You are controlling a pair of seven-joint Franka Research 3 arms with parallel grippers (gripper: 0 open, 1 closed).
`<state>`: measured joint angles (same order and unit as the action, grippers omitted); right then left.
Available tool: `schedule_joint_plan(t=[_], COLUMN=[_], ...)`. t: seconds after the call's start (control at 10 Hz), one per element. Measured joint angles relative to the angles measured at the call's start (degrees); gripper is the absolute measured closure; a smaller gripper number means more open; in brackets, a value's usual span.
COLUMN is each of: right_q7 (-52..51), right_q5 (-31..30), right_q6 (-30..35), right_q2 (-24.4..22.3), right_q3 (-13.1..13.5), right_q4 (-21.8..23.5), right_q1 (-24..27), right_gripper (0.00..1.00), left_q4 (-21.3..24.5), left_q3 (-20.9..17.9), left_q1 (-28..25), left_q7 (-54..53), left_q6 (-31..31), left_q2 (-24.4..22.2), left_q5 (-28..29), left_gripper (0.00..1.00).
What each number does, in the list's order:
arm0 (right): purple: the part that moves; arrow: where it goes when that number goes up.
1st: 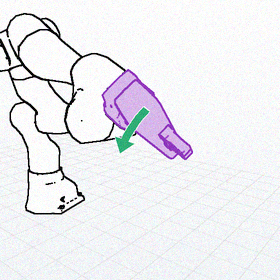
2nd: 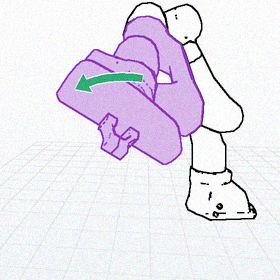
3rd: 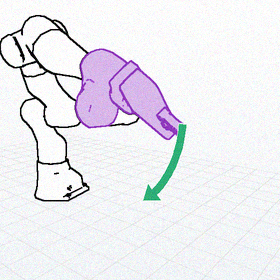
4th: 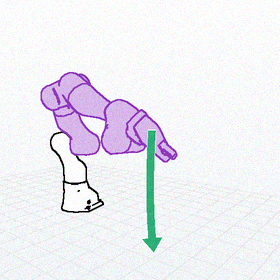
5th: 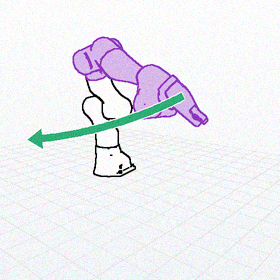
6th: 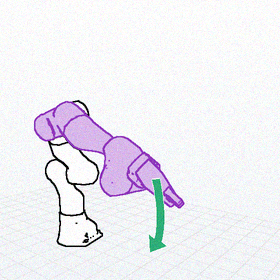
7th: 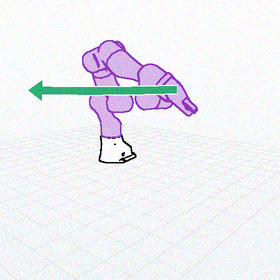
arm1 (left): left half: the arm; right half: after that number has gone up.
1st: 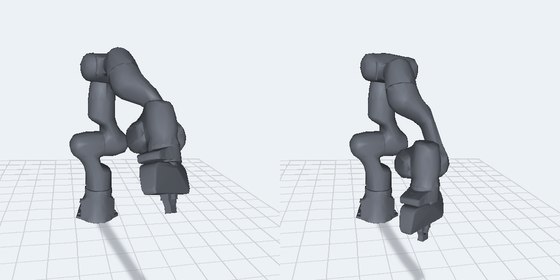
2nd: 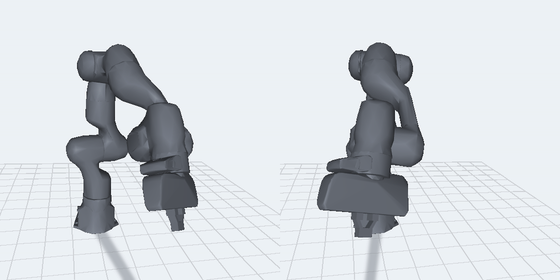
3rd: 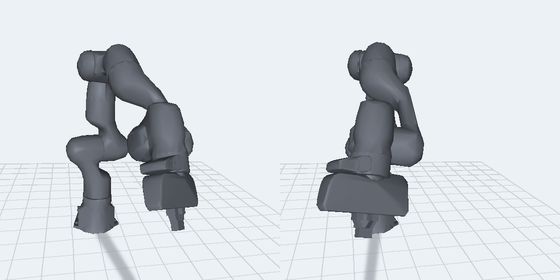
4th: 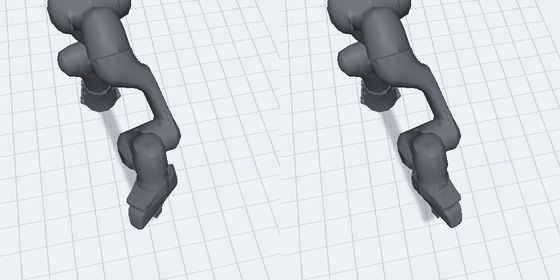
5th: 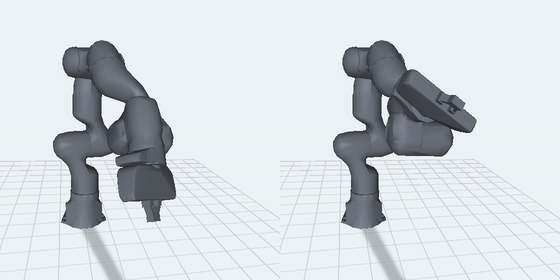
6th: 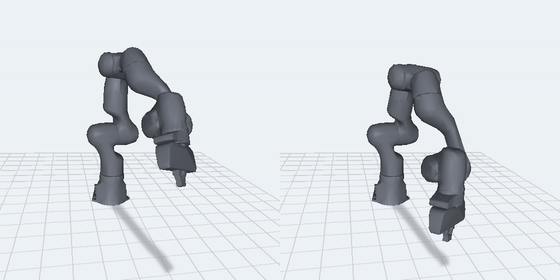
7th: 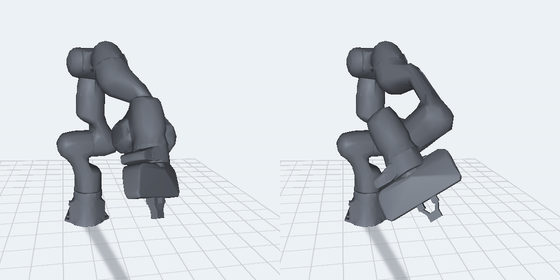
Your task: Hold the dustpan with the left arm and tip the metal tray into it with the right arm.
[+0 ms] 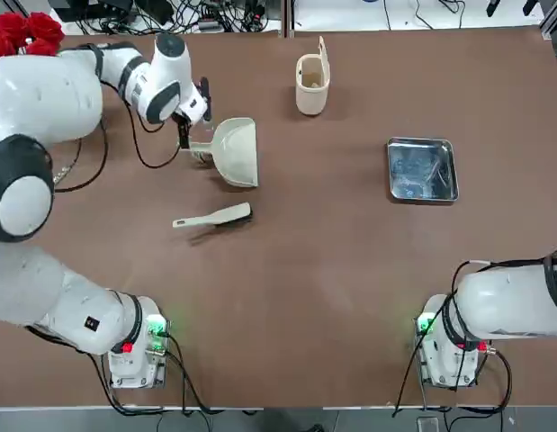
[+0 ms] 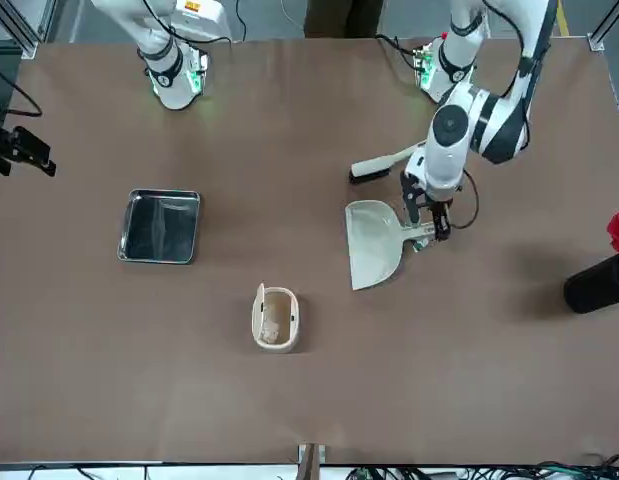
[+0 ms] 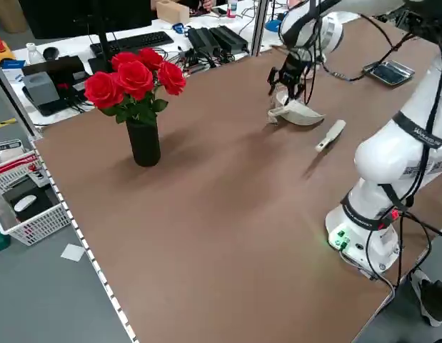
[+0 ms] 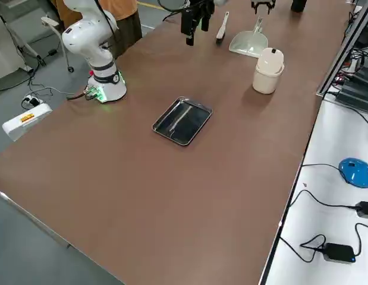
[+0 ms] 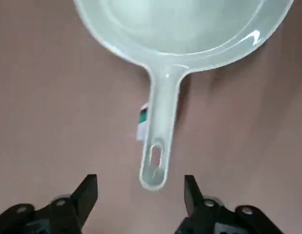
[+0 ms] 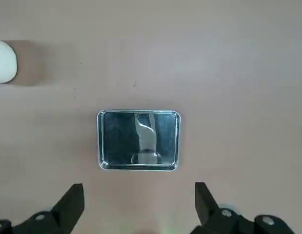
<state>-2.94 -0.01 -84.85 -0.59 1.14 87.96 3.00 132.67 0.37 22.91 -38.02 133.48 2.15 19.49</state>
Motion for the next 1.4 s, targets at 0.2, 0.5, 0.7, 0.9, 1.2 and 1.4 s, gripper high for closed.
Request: schedule_joint_plan(t=[0.2, 0.5, 0.7, 0.9, 1.2, 1.4], right_q7=[0.0, 0.0, 0.01, 0.01, 0.04, 0.04], right_q5=[0.0, 0.0, 0.0, 0.0, 0.0, 0.0], right_q6=[-0.27, -0.41, -0.27, -0.15, -0.05, -0.03], right_q2=[0.0, 0.0, 0.0, 0.0, 0.0, 0.0], right_q3=[0.01, 0.01, 0.0, 0.07, 0.21, 0.29], right_q4=[0.0, 0.0, 0.15, 0.24, 0.25, 0.26], right_q1=[0.0, 0.0, 0.0, 0.02, 0.11, 0.2], right_gripper=[0.0, 0.0, 0.0, 0.0, 0.0, 0.0], left_q4=[-0.01, -2.59, -10.88, -23.41, -45.14, -53.22], left_q3=[-0.04, -0.12, -0.16, -0.21, -0.21, 1.93], left_q1=[-1.07, -6.84, -8.81, -13.32, -16.96, -19.32], left_q7=[9.15, 20.38, 27.42, 29.75, 32.91, 37.5], left_q6=[-2.0, -7.01, -21.66, -33.85, -48.85, -53.4], left_q2=[-4.23, -8.44, -10.24, -10.36, -5.55, -1.47], left_q5=[0.0, -1.57, -9.95, -15.94, -19.13, -19.13], left_gripper=[0.02, 0.01, 0.0, 0.0, 0.0, 0.0])
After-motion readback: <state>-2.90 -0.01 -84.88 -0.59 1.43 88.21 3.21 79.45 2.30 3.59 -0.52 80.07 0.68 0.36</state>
